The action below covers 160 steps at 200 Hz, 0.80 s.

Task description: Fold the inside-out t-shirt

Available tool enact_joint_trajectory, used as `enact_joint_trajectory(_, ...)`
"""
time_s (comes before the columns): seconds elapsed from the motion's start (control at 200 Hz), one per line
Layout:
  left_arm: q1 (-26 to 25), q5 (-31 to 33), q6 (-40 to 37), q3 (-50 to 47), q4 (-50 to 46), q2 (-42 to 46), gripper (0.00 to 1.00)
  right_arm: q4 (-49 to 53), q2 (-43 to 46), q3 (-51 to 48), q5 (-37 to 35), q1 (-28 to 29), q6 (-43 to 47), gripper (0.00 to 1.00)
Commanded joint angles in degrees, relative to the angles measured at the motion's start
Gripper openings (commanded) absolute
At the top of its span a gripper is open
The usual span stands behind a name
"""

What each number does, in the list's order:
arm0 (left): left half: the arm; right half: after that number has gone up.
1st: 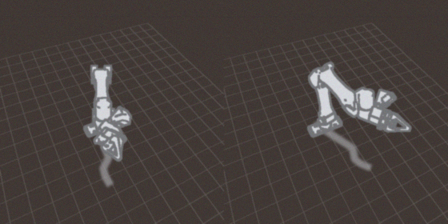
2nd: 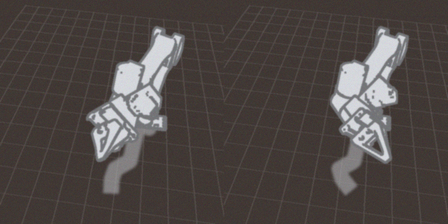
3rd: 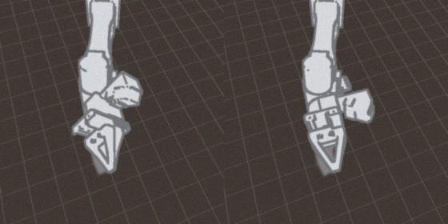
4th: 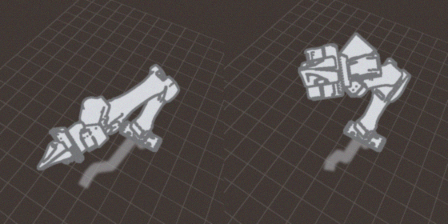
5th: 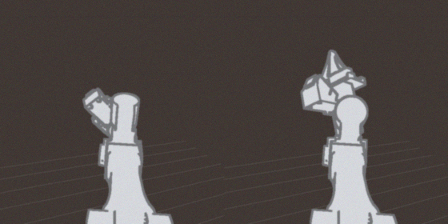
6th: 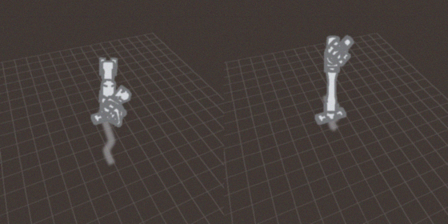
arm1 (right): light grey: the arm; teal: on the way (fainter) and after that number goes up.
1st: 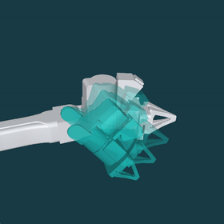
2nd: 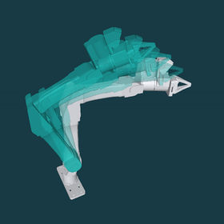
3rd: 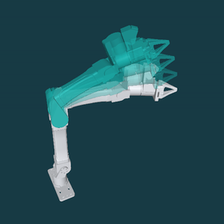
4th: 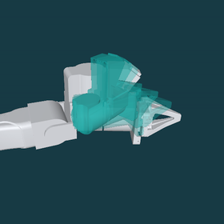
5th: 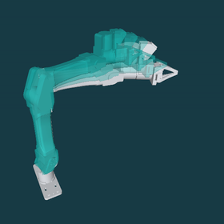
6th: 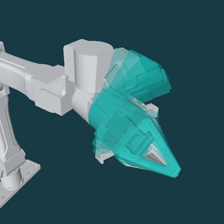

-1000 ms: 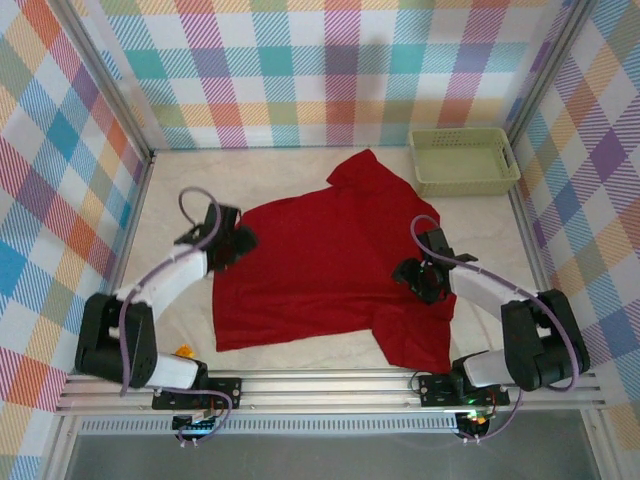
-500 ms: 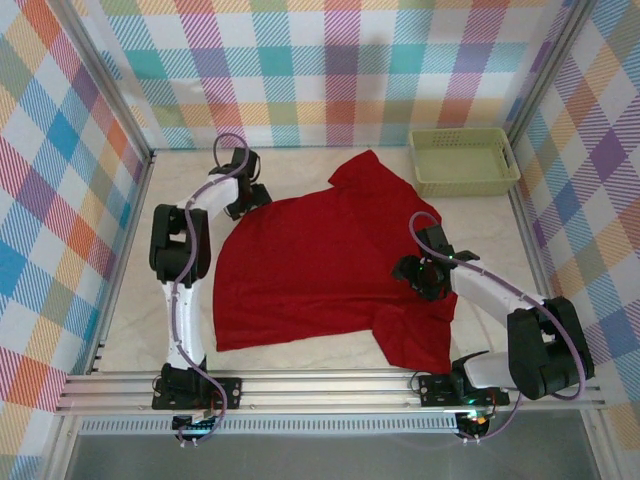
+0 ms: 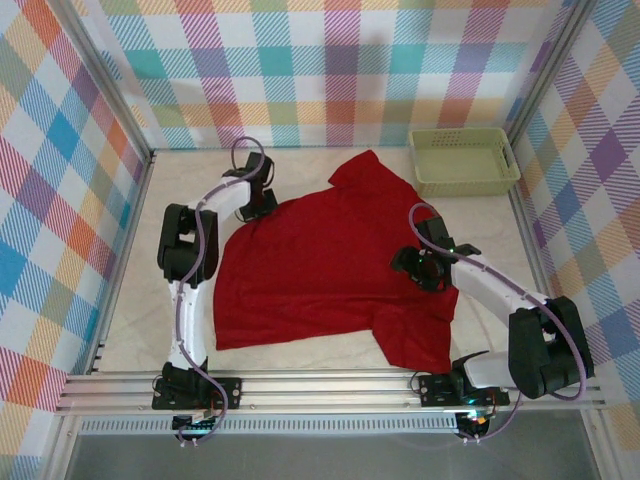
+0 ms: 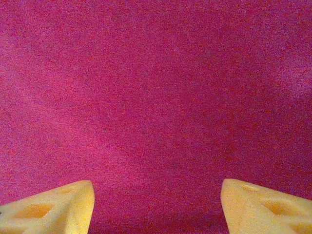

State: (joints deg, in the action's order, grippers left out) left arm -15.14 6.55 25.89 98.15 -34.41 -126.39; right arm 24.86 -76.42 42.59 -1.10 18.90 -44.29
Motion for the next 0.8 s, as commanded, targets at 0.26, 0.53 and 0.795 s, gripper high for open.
enact_joint_trajectory(0.26,-28.5,22.2,1.2,-26.0,10.5,30.5,0.00,5.6,2.0,5.2,-7.2,0.3,4.9,0.71)
enact_joint_trajectory(0.53,-41.9,5.1,7.1,-37.1,17.8,31.7,0.58,6.7,0.9,10.0,-8.9,-1.2,7.7,0.72)
enact_joint_trajectory(0.795,-34.4,7.0,9.5,-36.7,11.5,36.4,0.64,2.8,-1.3,11.5,-3.9,-0.7,10.2,0.72)
